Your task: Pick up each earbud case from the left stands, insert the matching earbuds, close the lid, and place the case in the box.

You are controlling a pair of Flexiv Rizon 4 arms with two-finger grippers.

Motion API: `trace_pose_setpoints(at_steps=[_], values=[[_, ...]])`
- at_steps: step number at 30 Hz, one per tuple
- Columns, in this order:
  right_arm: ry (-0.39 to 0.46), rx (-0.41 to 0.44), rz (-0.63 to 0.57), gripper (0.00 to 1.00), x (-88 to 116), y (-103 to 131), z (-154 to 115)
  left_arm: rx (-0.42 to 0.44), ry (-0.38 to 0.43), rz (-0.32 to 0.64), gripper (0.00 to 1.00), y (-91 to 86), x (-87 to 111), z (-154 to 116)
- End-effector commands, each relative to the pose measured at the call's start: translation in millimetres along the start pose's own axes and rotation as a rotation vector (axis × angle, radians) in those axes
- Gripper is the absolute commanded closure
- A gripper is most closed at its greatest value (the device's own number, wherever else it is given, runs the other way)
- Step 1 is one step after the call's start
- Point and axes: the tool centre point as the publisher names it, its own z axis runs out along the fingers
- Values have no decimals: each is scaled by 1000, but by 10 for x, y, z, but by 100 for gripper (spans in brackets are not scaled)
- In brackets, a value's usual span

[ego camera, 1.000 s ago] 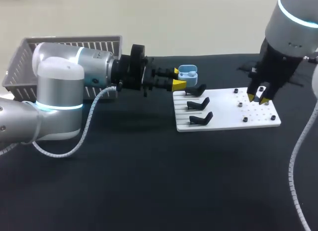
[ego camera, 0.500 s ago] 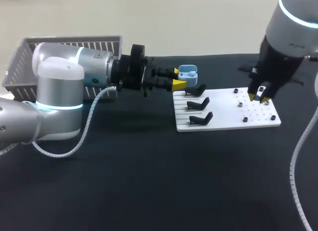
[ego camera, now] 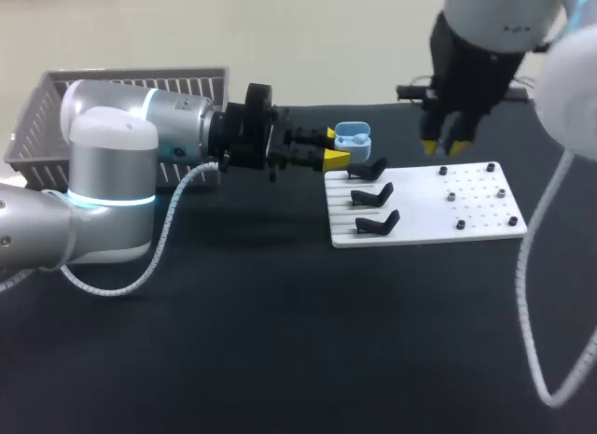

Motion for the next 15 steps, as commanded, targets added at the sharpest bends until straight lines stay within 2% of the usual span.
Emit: trace_pose_setpoints(at_steps=[1,15], values=[[53,42,-62,100,-128,221,-129,-5,-2,3,100,-10,8,5],[73,117,-223,100,-287,654,-68,-5,-2,3,100,-10,8,5]])
